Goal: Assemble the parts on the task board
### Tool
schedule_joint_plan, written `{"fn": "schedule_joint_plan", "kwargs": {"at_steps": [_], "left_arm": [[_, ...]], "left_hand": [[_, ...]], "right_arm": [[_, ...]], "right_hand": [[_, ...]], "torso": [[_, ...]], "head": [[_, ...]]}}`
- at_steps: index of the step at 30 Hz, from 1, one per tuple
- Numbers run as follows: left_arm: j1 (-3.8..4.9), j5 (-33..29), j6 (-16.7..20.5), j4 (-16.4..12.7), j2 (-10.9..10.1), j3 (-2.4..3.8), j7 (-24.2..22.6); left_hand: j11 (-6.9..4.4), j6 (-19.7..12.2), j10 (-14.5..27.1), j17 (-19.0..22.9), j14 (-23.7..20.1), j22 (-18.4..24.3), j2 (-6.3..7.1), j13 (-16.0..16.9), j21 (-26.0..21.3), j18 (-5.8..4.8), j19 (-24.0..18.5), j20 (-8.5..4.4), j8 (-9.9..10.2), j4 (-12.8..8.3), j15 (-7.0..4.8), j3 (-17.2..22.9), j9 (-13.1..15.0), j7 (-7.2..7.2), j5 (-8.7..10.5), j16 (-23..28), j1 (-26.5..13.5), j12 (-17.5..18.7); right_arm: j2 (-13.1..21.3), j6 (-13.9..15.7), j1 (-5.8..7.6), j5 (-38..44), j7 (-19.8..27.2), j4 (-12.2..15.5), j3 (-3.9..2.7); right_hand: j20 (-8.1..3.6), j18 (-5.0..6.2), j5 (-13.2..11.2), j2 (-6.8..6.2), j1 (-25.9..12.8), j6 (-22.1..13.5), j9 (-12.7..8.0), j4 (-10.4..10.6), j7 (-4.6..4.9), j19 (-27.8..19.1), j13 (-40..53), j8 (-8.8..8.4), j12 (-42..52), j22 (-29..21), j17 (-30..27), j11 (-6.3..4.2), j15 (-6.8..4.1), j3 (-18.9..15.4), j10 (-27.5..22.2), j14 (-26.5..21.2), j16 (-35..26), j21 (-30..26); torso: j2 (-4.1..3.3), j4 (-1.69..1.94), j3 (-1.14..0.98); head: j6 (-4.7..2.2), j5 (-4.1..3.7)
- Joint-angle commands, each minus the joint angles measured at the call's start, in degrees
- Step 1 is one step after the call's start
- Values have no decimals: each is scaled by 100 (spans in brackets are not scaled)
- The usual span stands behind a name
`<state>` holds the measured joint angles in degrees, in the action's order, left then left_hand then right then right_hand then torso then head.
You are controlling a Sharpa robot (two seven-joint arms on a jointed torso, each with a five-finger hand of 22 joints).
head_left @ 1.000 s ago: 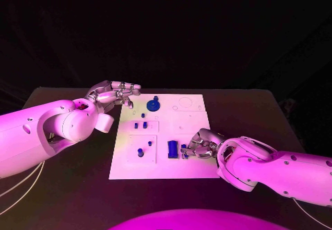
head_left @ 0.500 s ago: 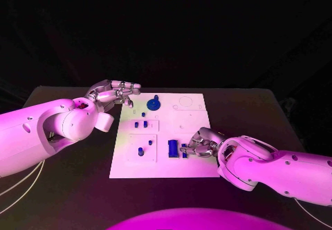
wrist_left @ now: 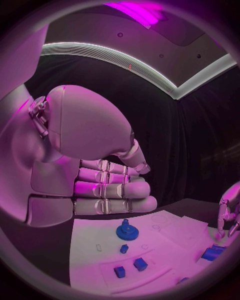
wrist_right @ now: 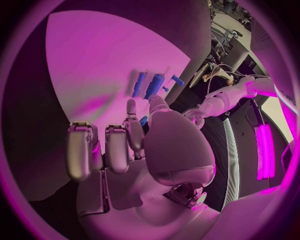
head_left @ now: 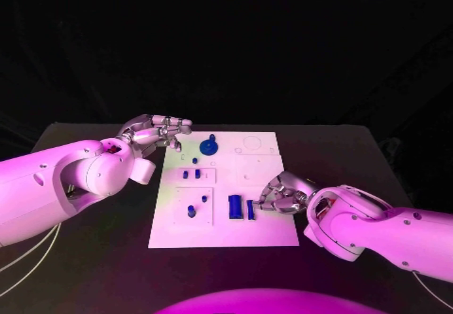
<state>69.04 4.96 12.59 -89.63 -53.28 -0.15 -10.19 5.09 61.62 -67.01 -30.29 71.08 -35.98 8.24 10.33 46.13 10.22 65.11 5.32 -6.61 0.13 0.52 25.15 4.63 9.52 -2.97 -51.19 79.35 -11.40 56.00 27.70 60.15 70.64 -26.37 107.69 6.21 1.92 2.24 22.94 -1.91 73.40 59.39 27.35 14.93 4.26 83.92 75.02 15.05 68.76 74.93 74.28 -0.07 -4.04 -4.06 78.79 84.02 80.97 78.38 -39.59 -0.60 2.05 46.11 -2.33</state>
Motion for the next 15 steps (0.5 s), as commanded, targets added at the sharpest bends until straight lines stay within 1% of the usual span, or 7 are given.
{"fn": "schedule_joint_plan", "kwargs": {"at_steps": [1, 4, 6, 8, 11, 13, 15], "left_arm": [[-12, -145, -1, 84, 86, -12, -209], [-47, -239, 51, 211, 190, -24, -312], [-109, -376, 95, 331, 282, -30, -426], [-181, -580, 134, 443, 368, -33, -525], [-278, -899, 196, 624, 513, -34, -675], [-315, -998, 239, 741, 599, -34, -753], [-346, -1102, 315, 914, 724, -34, -857]], "left_hand": [[13, -60, 74, 44, -169, 47, 35, 7, -107, 24, -70, 37, -28, 42, 26, -90, -13, 5, 2, 117, -135, -31], [62, -132, 159, 209, -547, 202, 62, 4, -410, 16, -365, 109, -31, 105, 91, -236, -26, 33, -2, 425, -206, -52], [131, -216, 289, 419, -952, 385, 72, -29, -758, -16, -703, 193, -12, 178, 190, -343, -43, 76, -45, 829, -277, -15], [204, -304, 423, 695, -1344, 644, 81, -79, -1213, -56, -1077, 314, 6, 272, 324, -484, -56, 111, -24, 1356, -366, 33], [304, -389, 565, 1126, -1698, 1160, 27, -184, -2046, -144, -1617, 569, 8, 377, 514, -730, -63, 162, -8, 2210, -395, 144], [346, -446, 639, 1350, -1758, 1490, -38, -270, -2546, -187, -1886, 743, 22, 406, 586, -860, -72, 179, -3, 2661, -342, 248], [378, -489, 656, 1580, -1816, 1817, -108, -365, -3015, -195, -2083, 917, 48, 435, 649, -1006, -77, 183, 11, 3116, -282, 362]], "right_arm": [[16, 414, 160, -1445, 1416, -233, -9], [-30, 372, 314, -2472, 2180, -550, -9], [-124, 244, 438, -3279, 2737, -896, -9], [-255, 87, 534, -3905, 3110, -1262, -9], [-520, -192, 652, -4639, 3560, -1871, -10], [-690, -358, 693, -4936, 3772, -2206, -13], [-884, -571, 733, -5244, 3996, -2587, -17]], "right_hand": [[110, 240, -73, 31, 245, -145, -68, -44, 102, -409, -737, -138, -1086, 793, -760, 94, 98, -34, -618, -38, -727, -1095], [191, 579, -260, 111, 556, -299, -135, -125, 188, -1273, -2059, -277, -2902, 44, -2296, 171, 170, -4, -1638, -544, -2142, -3071], [298, 810, -550, 156, 736, -452, -237, -154, 303, -2041, -2458, -420, -3310, -727, -3566, 306, 300, 9, -1817, -1024, -3505, -4783], [400, 792, -731, 158, 878, -560, -315, -176, 418, -2278, -2859, -506, -3763, -1019, -3846, 399, 413, 19, -2128, -1381, -4084, -5173], [598, 810, -849, 228, 1103, -609, -497, -156, 607, -2727, -3836, -610, -4597, -1700, -4391, 577, 658, 89, -2178, -1869, -5177, -5974], [725, 793, -887, 217, 1148, -581, -612, -134, 585, -2845, -4281, -667, -4941, -2022, -4665, 633, 757, 88, -2211, -2075, -5663, -6291], [916, 781, -949, 232, 1213, -563, -808, -157, 646, -3048, -4848, -814, -5287, -2521, -5055, 771, 826, 89, -2175, -2232, -6255, -6762]], "torso": [[111, -44, 11], [193, -63, 23], [283, -82, 30], [364, -119, 35], [442, -180, 45], [504, -236, 56], [567, -292, 63]], "head": [[-56, 3], [-132, 16], [-175, 28], [-254, 54], [-454, 119], [-509, 176], [-560, 227]]}}
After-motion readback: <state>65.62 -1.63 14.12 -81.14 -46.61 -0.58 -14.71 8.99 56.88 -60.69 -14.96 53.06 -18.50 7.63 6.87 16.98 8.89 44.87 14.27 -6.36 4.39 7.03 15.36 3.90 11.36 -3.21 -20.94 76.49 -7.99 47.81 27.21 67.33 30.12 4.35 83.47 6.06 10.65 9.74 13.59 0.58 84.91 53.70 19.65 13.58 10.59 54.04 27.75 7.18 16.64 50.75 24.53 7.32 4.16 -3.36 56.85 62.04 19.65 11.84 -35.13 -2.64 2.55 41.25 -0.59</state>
